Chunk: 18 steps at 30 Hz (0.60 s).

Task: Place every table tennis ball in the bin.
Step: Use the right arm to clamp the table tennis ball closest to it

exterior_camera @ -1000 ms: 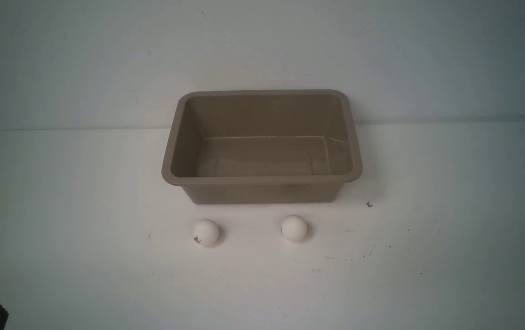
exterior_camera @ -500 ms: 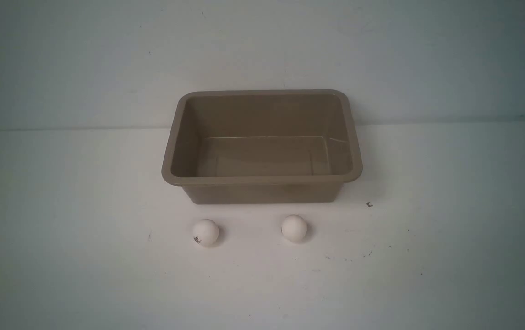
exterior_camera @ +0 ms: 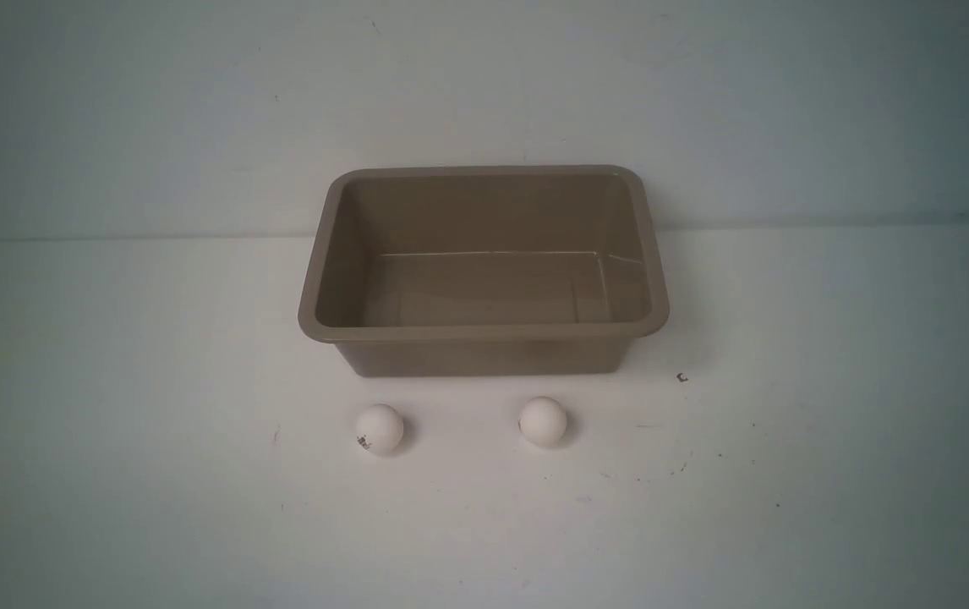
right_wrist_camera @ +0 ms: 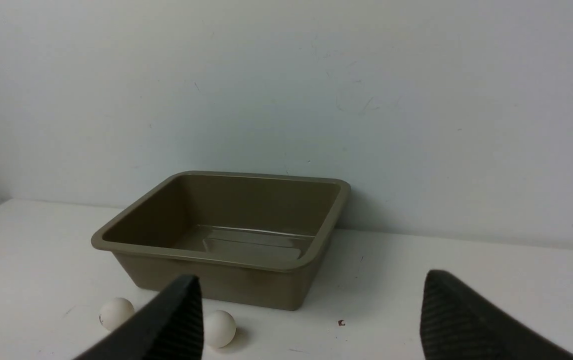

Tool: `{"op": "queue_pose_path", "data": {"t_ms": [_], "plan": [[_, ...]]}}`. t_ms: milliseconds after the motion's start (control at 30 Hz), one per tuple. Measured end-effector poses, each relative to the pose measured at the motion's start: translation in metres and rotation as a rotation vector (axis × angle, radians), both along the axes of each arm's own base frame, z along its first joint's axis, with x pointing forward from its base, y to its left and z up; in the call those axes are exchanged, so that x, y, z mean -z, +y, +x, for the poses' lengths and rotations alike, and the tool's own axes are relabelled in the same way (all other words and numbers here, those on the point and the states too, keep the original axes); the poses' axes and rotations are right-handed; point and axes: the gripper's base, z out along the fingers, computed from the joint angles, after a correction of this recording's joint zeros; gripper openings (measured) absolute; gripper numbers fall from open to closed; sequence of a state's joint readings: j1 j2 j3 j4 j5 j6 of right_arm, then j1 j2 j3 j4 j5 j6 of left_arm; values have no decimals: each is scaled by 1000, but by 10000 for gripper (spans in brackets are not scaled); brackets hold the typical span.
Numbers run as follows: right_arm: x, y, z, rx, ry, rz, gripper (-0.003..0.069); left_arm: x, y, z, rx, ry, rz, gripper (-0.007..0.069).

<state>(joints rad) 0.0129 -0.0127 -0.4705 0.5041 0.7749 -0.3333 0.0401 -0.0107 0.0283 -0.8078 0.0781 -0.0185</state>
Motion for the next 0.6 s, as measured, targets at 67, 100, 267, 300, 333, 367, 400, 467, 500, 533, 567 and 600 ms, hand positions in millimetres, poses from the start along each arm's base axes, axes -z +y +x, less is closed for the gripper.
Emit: {"op": "queue_pose_path", "data": {"t_ms": [67,100,267,300,333,367,400,467,500,533,567,600], "plan": [[0,0,0,0,0,-1,525,0,0,0,0,0,0,68],[0,0,0,0,0,-1,525,0,0,0,0,0,0,68],[0,0,0,0,0,0,525,0,0,0,4,4,0,68],[0,0,0,0,0,0,525,0,0,0,5,4,-1,68],[0,0,0,0,0,0,525,0,0,0,5,4,-1,68],[0,0,0,0,0,0,525,1,-1,0,7,6,-4,69],[0,0,0,0,0,0,525,1,-1,0,16,14,-10,75],[0,0,0,-4,-3,-3,525,3,-3,0,35,31,-14,104],[0,0,0,-5,-3,-3,525,3,-3,0,35,31,-14,104],[0,1,0,-16,-3,-5,525,4,-4,0,47,42,-9,129],[0,2,-1,-28,1,-6,525,5,-5,0,58,52,-1,152],[1,4,-1,-49,11,-9,525,6,-6,0,70,62,18,187]]}}
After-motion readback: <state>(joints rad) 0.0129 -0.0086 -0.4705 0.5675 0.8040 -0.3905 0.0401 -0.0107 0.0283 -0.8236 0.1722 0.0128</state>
